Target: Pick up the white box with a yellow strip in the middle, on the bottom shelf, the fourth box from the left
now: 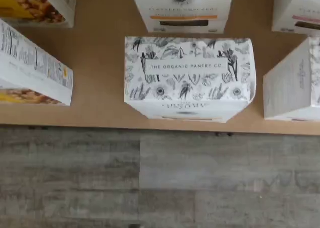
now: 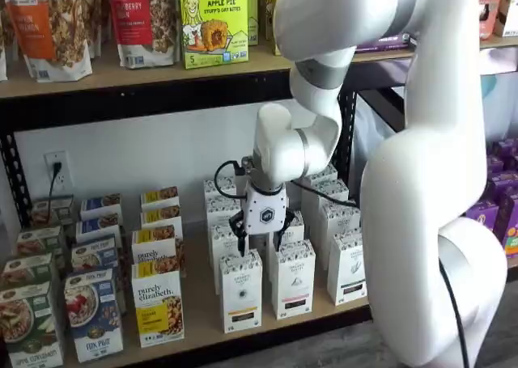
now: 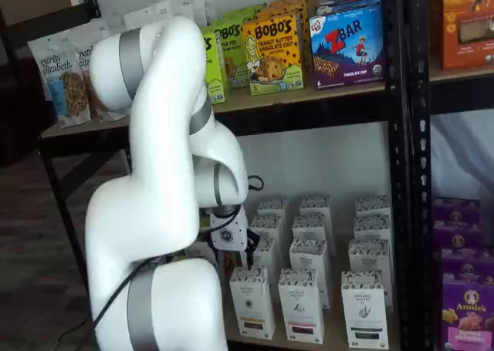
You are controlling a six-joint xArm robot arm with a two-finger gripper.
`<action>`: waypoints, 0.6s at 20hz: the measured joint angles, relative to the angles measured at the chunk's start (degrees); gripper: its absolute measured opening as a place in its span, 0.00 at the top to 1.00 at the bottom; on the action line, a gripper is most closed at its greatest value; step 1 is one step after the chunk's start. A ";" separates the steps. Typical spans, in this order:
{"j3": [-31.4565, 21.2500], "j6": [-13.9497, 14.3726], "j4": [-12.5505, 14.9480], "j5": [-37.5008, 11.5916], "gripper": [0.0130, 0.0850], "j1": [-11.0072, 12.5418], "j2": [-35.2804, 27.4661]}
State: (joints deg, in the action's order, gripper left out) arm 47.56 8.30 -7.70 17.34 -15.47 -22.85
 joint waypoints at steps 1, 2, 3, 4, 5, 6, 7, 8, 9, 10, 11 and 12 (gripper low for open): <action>0.67 -0.39 -0.34 -0.15 0.00 0.08 -0.79; 1.34 -0.30 -0.10 -0.37 0.00 0.21 -1.57; 1.92 -0.22 0.14 -0.58 0.00 0.36 -2.28; 2.68 -0.44 0.11 -0.66 0.00 0.53 -3.11; 3.41 -0.78 -0.10 -0.54 0.00 0.68 -3.83; 4.17 -0.98 -0.17 -0.37 0.00 0.84 -4.61; 5.25 -1.03 -0.01 -0.21 0.00 1.06 -5.69; 5.99 -0.82 0.35 -0.12 0.00 1.19 -6.42; 6.83 -0.30 1.01 0.13 0.00 1.33 -7.21; 7.58 0.16 1.57 0.42 0.00 1.40 -7.90; 8.39 0.19 1.62 0.66 0.00 1.41 -8.65; 9.01 -0.08 1.31 0.76 0.00 1.41 -9.29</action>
State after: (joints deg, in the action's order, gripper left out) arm 56.57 8.22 -6.40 18.09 -14.06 -32.14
